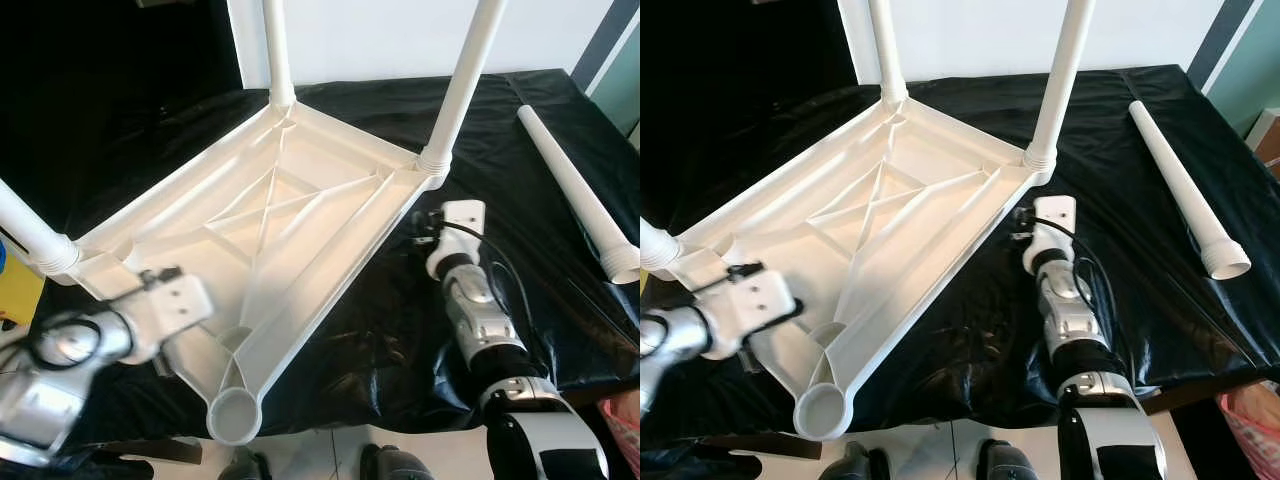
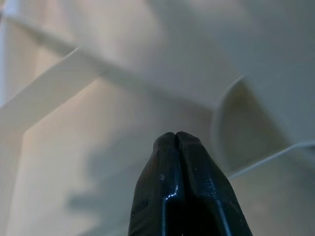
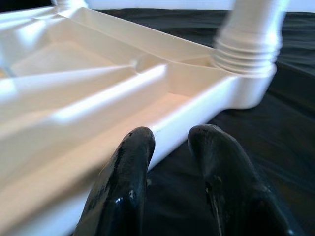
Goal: Building children table
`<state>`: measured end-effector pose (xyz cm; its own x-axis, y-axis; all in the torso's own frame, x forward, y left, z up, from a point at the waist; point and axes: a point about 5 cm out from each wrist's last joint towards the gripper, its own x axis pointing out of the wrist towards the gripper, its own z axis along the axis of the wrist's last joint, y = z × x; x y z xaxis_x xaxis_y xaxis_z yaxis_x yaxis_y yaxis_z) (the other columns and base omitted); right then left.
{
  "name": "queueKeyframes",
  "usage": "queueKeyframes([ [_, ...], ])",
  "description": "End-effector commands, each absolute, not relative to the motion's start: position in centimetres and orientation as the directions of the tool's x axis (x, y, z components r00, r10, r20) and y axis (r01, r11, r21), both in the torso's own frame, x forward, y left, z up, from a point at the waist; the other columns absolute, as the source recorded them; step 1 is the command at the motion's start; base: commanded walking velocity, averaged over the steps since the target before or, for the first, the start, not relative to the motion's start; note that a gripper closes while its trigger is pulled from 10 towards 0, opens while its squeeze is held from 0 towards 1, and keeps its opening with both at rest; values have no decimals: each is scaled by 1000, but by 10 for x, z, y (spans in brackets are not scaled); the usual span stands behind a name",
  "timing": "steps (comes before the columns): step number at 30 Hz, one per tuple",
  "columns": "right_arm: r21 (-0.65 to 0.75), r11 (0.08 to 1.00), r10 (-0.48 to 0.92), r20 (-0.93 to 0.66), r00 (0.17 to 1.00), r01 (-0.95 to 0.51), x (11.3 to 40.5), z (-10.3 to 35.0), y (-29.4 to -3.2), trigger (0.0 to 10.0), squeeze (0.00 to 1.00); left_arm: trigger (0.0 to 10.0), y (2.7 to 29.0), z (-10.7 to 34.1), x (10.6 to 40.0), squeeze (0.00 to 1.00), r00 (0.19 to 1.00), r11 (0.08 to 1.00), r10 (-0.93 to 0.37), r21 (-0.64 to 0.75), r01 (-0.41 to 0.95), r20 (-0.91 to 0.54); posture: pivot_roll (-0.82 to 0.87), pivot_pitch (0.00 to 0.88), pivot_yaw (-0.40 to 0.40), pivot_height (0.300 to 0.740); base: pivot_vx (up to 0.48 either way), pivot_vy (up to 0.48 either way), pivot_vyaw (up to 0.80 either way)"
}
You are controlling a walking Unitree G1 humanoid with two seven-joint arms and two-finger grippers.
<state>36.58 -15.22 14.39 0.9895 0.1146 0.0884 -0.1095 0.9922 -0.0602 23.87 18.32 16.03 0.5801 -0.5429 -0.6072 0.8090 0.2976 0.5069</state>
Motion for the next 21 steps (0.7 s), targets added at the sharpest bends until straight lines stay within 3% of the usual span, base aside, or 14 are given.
queueKeyframes([
  [1, -64, 988, 140, 35, 990, -137, 365, 135, -148, 10000, 0, 10000, 171, 151, 232, 0, 535, 269, -573, 473, 839, -621, -5, 162, 28, 740, 0, 0, 0],
  [13, 14, 982, 188, -18, 982, -187, 379, 139, -138, 10000, 0, 10000, 105, 151, 226, 0, 386, 237, -793, 345, 908, -472, -12, 153, 32, 740, 0, 0, 0],
  [21, 36, 988, 150, -10, 989, -150, 387, 148, -146, 10000, 0, 10000, 73, 156, 232, 0, 390, 268, -844, 341, 901, -368, -15, 148, 34, 740, 0, 0, 0],
])
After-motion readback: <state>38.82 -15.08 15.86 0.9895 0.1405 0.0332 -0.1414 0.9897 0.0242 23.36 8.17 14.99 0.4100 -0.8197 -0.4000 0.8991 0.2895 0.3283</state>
